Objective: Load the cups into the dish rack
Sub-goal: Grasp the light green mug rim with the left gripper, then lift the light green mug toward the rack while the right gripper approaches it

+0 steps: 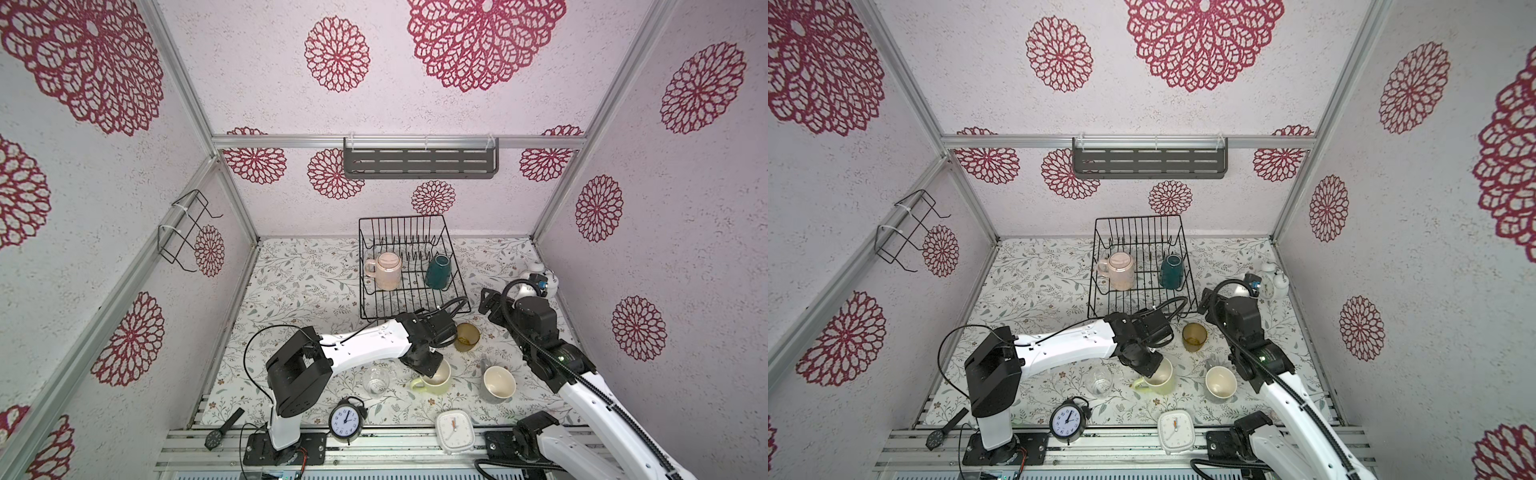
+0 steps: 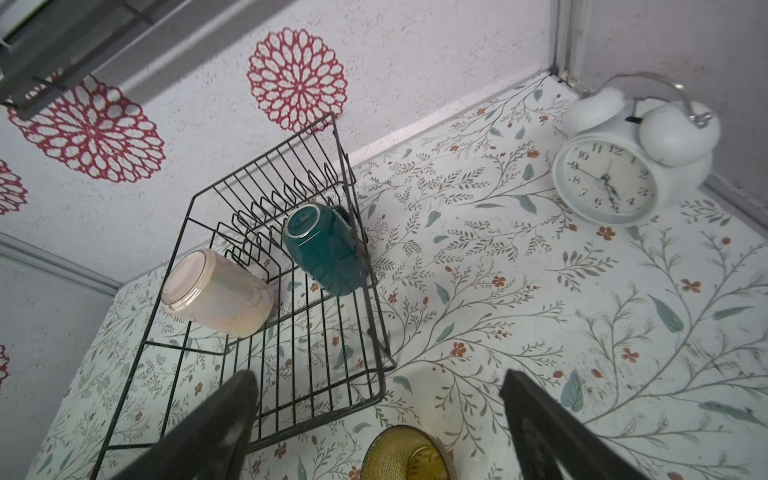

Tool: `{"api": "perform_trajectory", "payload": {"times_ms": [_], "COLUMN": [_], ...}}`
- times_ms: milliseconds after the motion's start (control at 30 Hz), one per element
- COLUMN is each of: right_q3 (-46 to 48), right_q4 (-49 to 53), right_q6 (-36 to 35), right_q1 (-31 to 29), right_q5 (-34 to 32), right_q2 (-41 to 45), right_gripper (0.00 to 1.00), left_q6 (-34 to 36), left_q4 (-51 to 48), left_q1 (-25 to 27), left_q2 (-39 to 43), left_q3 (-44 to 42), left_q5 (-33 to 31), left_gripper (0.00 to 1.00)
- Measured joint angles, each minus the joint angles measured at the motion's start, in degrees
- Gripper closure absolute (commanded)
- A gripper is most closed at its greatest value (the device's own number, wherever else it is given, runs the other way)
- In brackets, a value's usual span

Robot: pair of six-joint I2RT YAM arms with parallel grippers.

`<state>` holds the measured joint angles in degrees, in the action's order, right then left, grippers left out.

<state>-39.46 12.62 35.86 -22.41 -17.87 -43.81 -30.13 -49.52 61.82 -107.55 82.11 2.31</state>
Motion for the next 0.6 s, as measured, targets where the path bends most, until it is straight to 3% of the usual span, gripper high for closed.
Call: {"api": "perform_trajectory", "payload": {"times_ms": [133, 333, 500, 600], "right_q3": [-0.6, -6.8, -11.1, -14.4], "right_q4": [-0.1, 0.7, 2.7, 2.9], "right_q6": [0.3, 0.5, 2.1, 3.3], "right_q1": [0.0, 0.1, 0.2, 0.2], "right_q5": [1.5, 10.0, 19.2, 27.9], "right_q2": [-0.3, -6.7, -9.2, -12.9], "right_gripper": [0.05, 0.03, 0.03, 0.04], "left_q6": [-0.2, -1.5, -3.4, -5.6], "left_q4": [1.0, 4.6, 11.1, 16.7], "left_q1": [-0.2, -2.2, -7.0, -12.5], "left_q2": [3.6, 13.2, 25.3, 32.7], "left_q3": [-3.0, -8.5, -16.7, -23.1], "left_q5": [-1.1, -2.6, -2.6, 1.1], "left_gripper": [1.00, 1.00, 1.00, 1.00]}}
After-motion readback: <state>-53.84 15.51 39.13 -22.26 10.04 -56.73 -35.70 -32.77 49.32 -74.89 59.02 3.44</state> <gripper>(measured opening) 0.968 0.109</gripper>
